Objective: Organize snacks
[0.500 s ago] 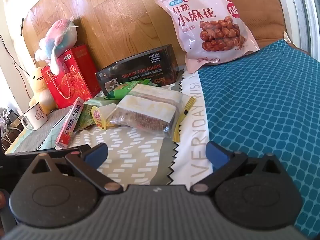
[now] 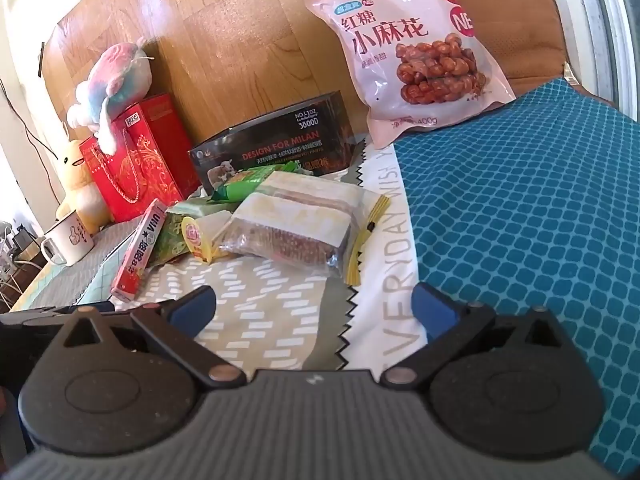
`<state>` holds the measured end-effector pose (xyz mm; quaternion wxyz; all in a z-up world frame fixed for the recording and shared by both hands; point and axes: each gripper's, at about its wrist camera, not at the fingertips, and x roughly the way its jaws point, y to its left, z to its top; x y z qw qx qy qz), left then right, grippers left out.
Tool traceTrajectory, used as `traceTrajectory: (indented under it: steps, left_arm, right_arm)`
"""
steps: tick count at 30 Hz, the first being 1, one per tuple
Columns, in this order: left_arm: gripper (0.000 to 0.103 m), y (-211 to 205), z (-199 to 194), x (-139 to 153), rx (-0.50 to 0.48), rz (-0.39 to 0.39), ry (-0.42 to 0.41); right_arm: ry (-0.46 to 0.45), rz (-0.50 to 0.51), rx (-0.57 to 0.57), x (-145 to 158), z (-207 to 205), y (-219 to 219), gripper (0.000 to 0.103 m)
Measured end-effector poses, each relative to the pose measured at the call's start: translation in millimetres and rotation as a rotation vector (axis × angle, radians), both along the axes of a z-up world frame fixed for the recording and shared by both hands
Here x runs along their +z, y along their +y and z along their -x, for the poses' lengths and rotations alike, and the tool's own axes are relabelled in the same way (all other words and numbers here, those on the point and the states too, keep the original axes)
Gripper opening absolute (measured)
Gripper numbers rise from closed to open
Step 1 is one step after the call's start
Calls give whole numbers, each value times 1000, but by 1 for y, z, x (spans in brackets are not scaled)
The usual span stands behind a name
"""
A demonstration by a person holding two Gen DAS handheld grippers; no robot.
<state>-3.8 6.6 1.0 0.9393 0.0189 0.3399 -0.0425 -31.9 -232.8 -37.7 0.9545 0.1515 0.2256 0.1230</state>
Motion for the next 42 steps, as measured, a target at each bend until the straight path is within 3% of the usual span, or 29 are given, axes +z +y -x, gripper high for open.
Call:
traceTrajectory:
  steps: [3,10,32,42]
  left_arm:
    - [103,3,4,0,-20,15,-7]
    - [103,30,13,4,34,175,-67]
    - [103,31,11,4,84,175,-67]
    - [103,32,14,6,81,185,-87]
  right_arm:
    - [-2,1,-3,1,1,3,103]
    - [-4,16,-5,1,3,4,103]
    - [-4,23,-4,1,3,6,103]
    - [-12,-18,0,1,4,-1,103]
